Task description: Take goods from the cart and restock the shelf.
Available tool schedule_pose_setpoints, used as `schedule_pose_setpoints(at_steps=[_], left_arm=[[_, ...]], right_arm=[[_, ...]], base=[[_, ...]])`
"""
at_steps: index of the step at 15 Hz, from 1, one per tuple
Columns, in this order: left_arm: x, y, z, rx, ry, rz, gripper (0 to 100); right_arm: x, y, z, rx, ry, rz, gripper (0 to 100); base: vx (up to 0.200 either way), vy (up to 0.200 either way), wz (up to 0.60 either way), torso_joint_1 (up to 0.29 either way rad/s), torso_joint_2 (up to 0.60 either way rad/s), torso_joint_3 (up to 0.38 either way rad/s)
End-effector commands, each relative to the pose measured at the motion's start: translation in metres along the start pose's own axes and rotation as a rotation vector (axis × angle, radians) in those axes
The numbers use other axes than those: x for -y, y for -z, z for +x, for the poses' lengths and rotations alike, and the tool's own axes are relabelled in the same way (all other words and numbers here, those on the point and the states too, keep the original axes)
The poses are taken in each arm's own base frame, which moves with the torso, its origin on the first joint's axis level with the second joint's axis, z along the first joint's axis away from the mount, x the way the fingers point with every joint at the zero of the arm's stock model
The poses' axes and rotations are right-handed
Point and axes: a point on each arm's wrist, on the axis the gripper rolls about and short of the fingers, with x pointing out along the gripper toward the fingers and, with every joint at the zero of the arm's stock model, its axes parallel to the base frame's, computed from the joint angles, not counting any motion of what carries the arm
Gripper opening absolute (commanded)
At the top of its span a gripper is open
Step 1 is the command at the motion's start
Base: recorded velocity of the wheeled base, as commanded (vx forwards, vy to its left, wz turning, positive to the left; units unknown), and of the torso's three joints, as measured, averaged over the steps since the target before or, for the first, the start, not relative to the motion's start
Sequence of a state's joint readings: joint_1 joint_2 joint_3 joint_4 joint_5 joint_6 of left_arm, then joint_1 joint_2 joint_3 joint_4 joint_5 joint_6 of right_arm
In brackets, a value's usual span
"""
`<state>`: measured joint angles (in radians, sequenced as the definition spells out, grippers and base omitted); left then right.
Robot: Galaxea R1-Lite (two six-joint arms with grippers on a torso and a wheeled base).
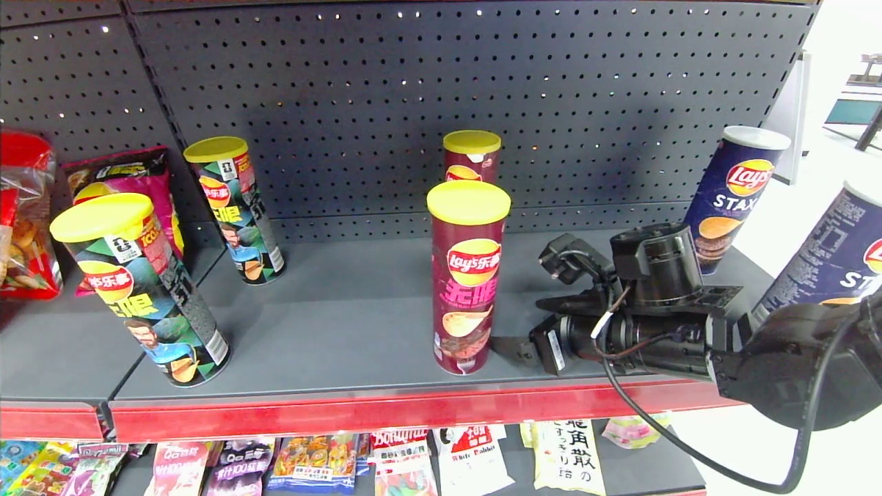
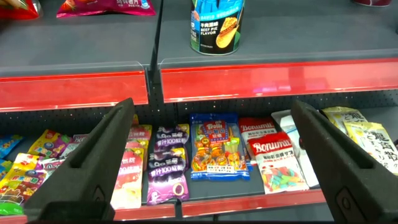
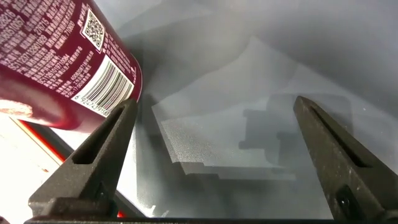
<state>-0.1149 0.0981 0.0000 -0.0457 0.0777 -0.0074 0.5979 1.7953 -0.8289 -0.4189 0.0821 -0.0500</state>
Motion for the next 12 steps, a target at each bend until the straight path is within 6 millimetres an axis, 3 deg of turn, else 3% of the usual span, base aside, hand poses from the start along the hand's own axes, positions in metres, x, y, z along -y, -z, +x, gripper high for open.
schedule_pose_setpoints(at_steps=[1, 6, 7, 8, 9, 12], left_arm=[[0.0, 0.0, 0.0, 0.0, 0.0, 0.0, 100], [0.0, 0.0, 0.0, -0.001, 0.006, 0.0, 100], [0.0, 0.0, 0.0, -0.001, 0.007, 0.0, 100], [0.0, 0.0, 0.0, -0.001, 0.009, 0.001, 100], [0.0, 0.0, 0.0, 0.0, 0.01, 0.003, 100], [0.0, 0.0, 0.0, 0.0, 0.012, 0.003, 100]], right_arm=[[0.0, -0.001, -0.004, 0.007, 0.007, -0.001, 100], [-0.004, -0.018, -0.064, 0.152, 0.09, -0.012, 100], [-0.006, -0.021, -0.094, 0.215, 0.118, -0.013, 100], [-0.008, -0.019, -0.11, 0.248, 0.134, -0.014, 100], [-0.014, -0.009, -0.141, 0.301, 0.148, -0.02, 100], [-0.016, 0.031, -0.2, 0.396, 0.25, -0.097, 100]], base=[[0.0, 0.0, 0.0, 0.0, 0.0, 0.0], [0.0, 0.0, 0.0, 0.0, 0.0, 0.0], [0.0, 0.0, 0.0, 0.0, 0.0, 0.0], [0.0, 0.0, 0.0, 0.0, 0.0, 0.0], [0.0, 0.0, 0.0, 0.0, 0.0, 0.0], [0.0, 0.0, 0.0, 0.0, 0.0, 0.0]])
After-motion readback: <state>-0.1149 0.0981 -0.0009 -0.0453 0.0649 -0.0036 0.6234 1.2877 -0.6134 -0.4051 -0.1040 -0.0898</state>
